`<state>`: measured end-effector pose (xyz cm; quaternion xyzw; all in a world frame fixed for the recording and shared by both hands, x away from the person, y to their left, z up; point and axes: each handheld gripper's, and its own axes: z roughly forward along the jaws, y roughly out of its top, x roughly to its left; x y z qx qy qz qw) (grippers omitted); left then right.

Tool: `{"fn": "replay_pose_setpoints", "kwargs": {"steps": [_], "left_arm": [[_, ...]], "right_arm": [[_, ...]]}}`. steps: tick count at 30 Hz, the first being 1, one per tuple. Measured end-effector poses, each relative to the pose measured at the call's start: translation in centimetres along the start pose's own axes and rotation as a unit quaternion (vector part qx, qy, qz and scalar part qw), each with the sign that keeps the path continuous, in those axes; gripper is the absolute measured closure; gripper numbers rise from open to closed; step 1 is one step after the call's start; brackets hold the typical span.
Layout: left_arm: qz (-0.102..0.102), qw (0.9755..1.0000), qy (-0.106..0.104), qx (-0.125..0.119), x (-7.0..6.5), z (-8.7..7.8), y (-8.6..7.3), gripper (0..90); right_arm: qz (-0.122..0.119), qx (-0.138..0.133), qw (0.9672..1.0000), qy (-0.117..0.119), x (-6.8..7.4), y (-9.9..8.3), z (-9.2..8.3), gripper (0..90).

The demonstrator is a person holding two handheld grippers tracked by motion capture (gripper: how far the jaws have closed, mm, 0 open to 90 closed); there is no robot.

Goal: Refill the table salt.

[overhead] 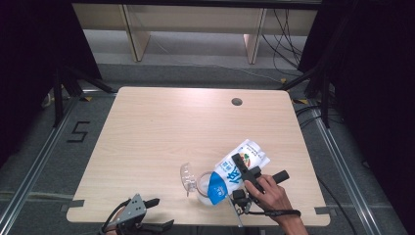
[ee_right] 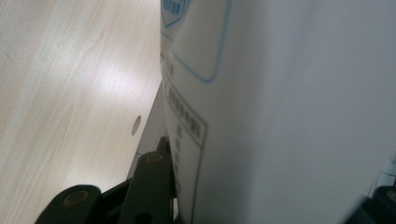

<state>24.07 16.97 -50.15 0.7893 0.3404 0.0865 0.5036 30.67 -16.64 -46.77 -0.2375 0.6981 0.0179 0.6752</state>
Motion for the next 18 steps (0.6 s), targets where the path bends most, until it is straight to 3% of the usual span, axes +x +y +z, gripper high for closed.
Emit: {"fn": "replay_pose_setpoints", "kwargs": {"steps": [6,7,18], "left_arm": [[0.0,1.0,0.0,0.0,0.0,0.0,0.0,15.1],[0.0,1.0,0.0,0.0,0.0,0.0,0.0,15.1],[0.0,1.0,0.0,0.0,-0.01,0.0,0.0,15.1]], "right_arm": [[-0.008,-0.005,0.9999,-0.012,-0.19,-0.02,0.03,66.8],[0.005,-0.001,1.0,-0.006,0.03,-0.03,0.05,66.8],[0.002,-0.002,1.0,-0.003,0.12,-0.16,0.13,67.4]]}}
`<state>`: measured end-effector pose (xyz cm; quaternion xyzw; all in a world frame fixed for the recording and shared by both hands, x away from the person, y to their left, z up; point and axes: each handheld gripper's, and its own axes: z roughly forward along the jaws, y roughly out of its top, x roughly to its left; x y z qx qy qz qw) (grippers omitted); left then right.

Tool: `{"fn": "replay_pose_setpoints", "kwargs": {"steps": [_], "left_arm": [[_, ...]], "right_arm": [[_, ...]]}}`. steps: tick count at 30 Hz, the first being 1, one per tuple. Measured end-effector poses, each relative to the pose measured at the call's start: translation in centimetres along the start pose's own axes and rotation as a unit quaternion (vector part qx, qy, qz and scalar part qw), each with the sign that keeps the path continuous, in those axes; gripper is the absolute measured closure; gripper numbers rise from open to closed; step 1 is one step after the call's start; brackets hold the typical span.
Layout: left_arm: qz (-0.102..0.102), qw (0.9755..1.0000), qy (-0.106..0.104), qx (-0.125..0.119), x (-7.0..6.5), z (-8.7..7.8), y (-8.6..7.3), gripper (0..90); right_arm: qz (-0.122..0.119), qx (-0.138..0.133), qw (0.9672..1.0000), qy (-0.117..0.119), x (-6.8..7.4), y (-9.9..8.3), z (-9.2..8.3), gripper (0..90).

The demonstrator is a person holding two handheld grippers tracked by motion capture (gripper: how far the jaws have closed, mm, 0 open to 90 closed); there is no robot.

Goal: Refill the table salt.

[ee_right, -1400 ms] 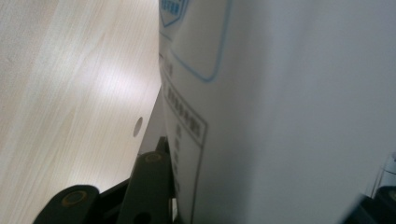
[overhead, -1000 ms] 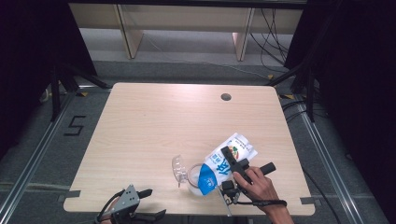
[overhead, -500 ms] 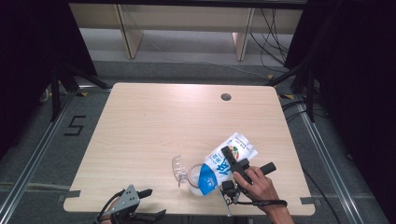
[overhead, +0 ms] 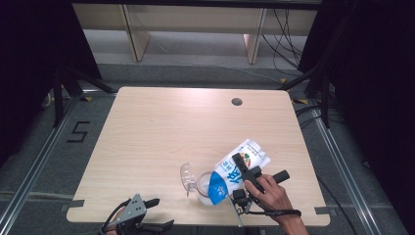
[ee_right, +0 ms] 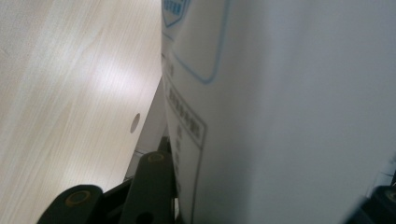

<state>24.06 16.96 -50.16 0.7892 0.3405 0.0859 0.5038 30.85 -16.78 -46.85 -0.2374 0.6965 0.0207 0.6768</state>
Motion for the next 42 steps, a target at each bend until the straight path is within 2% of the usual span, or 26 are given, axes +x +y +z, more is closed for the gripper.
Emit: {"fn": "replay_pose_setpoints", "kwargs": {"steps": [11,14,16,22,24,25,28,30,33,36,37,39,42], "left_arm": [[0.0,1.0,0.001,0.0,0.01,0.0,0.0,15.1],[0.0,1.0,0.001,0.0,0.01,0.0,0.0,15.1],[0.0,1.0,0.0,0.0,0.01,0.0,0.01,15.1],[0.0,1.0,0.001,0.002,0.0,-0.04,0.02,15.1],[0.0,1.0,0.001,0.0,0.01,0.0,0.0,15.1],[0.0,1.0,0.0,0.0,0.02,0.0,0.01,15.1],[0.0,1.0,0.0,0.001,0.02,0.0,0.01,15.1],[0.0,1.0,0.001,0.002,0.0,-0.03,0.02,15.1],[-0.001,1.0,0.001,0.001,-0.02,-0.01,0.02,15.1],[0.0,1.0,0.001,0.003,0.0,-0.03,0.02,15.1],[0.001,1.0,0.001,0.003,0.0,-0.03,0.02,15.1],[0.001,1.0,0.001,0.003,0.0,-0.04,0.02,15.1],[0.0,1.0,0.001,0.003,0.0,-0.03,0.02,15.1]], "right_arm": [[-0.002,-0.002,1.0,-0.001,-0.07,-0.03,0.01,67.8],[-0.006,-0.005,0.9999,-0.008,-0.16,0.0,0.02,67.9],[-0.003,-0.001,1.0,-0.001,-0.09,-0.01,0.0,68.0],[-0.003,-0.001,1.0,-0.002,-0.06,-0.01,0.0,68.4],[-0.009,0.004,0.9999,-0.002,-0.2,0.08,-0.11,68.4],[-0.017,-0.002,0.9998,-0.004,-0.35,0.12,-0.05,68.5],[-0.013,0.004,0.9999,-0.003,-0.25,0.12,-0.12,68.8],[-0.018,-0.001,0.9998,-0.006,-0.35,0.13,-0.07,68.9],[-0.005,0.001,1.0,-0.003,-0.09,0.0,-0.02,69.0],[-0.007,-0.001,0.9999,-0.01,-0.18,-0.03,0.0,69.1],[-0.002,0.003,1.0,-0.003,-0.09,-0.05,-0.03,69.1],[-0.009,-0.001,0.9999,-0.01,-0.21,-0.02,-0.02,69.2],[-0.019,0.001,0.9998,-0.008,-0.45,0.07,-0.07,69.4]]}}
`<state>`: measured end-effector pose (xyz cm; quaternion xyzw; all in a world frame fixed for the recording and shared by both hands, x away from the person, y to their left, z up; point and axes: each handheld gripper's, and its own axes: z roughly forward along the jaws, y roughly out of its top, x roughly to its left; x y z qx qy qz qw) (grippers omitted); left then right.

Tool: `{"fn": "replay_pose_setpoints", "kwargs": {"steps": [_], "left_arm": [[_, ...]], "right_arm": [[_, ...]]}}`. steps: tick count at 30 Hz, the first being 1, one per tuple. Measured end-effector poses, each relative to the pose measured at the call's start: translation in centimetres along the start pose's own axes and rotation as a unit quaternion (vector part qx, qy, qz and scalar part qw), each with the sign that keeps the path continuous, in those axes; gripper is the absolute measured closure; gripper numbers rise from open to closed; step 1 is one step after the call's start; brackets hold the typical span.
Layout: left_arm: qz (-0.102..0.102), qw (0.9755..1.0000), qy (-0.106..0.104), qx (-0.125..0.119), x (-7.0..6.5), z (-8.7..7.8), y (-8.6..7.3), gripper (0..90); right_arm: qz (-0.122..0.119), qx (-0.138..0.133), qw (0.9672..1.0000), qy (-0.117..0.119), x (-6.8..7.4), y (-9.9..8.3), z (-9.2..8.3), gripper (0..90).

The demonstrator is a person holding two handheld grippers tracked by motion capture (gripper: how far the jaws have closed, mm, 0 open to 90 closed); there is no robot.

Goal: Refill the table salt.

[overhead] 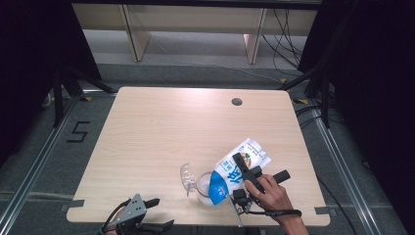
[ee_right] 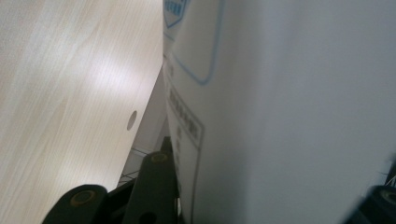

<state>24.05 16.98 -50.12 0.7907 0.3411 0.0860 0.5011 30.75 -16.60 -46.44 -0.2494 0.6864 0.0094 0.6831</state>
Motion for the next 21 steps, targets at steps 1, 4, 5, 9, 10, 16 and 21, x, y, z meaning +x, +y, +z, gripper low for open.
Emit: {"fn": "replay_pose_setpoints", "kwargs": {"steps": [1,4,5,9,10,16,21], "left_arm": [[0.0,1.0,0.0,0.0,-0.01,0.0,0.0,15.1],[-0.002,1.0,0.0,-0.002,-0.04,0.03,0.0,15.1],[-0.002,1.0,0.0,-0.002,-0.03,0.02,0.0,15.1],[0.001,1.0,0.0,0.0,0.01,-0.01,0.0,15.1],[0.0,1.0,0.0,-0.001,-0.01,0.0,0.0,15.1],[-0.001,1.0,0.0,-0.002,-0.03,0.02,0.0,15.1],[0.0,1.0,0.0,0.0,0.0,-0.01,0.0,15.1]], "right_arm": [[0.007,-0.002,1.0,0.001,0.18,-0.06,0.07,69.4],[0.009,-0.002,1.0,-0.002,0.25,-0.07,0.07,69.6],[0.01,-0.002,0.9999,-0.001,0.25,-0.07,0.06,69.6],[0.01,-0.003,0.9999,-0.001,0.23,-0.05,0.06,69.8],[0.01,-0.003,0.9999,-0.002,0.22,-0.05,0.06,69.9],[0.006,-0.002,1.0,0.001,0.16,-0.06,0.07,70.2],[0.01,-0.003,0.9999,-0.001,0.22,-0.05,0.05,70.3]]}}
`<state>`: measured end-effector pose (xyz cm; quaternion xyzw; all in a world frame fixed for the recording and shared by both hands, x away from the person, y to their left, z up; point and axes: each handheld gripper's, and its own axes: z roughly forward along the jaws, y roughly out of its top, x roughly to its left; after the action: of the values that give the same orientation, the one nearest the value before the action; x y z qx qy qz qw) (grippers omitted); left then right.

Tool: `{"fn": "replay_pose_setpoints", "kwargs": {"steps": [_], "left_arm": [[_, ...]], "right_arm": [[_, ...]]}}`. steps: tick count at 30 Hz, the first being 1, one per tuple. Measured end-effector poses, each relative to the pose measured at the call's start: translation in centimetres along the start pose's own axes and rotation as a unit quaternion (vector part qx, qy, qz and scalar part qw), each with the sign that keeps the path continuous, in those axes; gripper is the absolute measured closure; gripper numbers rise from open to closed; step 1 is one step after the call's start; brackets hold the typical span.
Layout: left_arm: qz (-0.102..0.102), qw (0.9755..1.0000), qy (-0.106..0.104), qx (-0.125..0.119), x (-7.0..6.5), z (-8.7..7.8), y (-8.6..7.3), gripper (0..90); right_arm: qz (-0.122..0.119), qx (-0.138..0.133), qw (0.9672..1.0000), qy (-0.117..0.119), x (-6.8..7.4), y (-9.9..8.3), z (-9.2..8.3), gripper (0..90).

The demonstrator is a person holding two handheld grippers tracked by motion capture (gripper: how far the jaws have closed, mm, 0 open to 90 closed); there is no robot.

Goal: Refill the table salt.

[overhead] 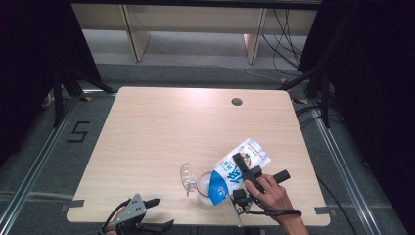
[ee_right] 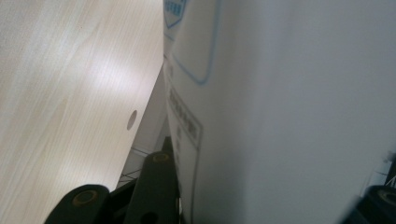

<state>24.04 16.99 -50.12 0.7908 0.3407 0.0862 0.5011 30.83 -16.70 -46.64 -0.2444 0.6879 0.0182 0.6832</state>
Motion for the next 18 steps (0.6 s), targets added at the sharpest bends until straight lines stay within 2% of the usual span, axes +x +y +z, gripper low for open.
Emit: {"fn": "replay_pose_setpoints", "kwargs": {"steps": [6,9,13,14,15,18], "left_arm": [[0.0,1.0,0.0,0.0,0.0,0.0,0.0,15.1],[0.001,1.0,0.0,0.0,0.04,0.02,-0.01,15.1],[0.0,1.0,-0.001,-0.003,0.02,0.04,-0.01,15.1],[-0.002,1.0,0.0,-0.001,0.01,0.02,-0.01,15.1],[-0.003,1.0,0.0,-0.003,0.02,0.06,-0.03,15.1],[-0.003,1.0,0.0,-0.003,0.02,0.05,-0.03,15.1]], "right_arm": [[0.0,0.003,1.0,0.0,-0.03,0.05,-0.05,70.8],[-0.012,0.004,0.9999,0.002,-0.29,0.09,-0.05,71.1],[-0.003,0.001,1.0,-0.003,-0.02,-0.02,0.0,71.3],[-0.003,0.004,1.0,0.002,-0.12,0.05,-0.05,71.3],[-0.019,0.003,0.9998,0.001,-0.37,0.1,-0.04,71.3],[-0.009,0.007,0.9999,0.003,-0.23,0.06,-0.07,71.6]]}}
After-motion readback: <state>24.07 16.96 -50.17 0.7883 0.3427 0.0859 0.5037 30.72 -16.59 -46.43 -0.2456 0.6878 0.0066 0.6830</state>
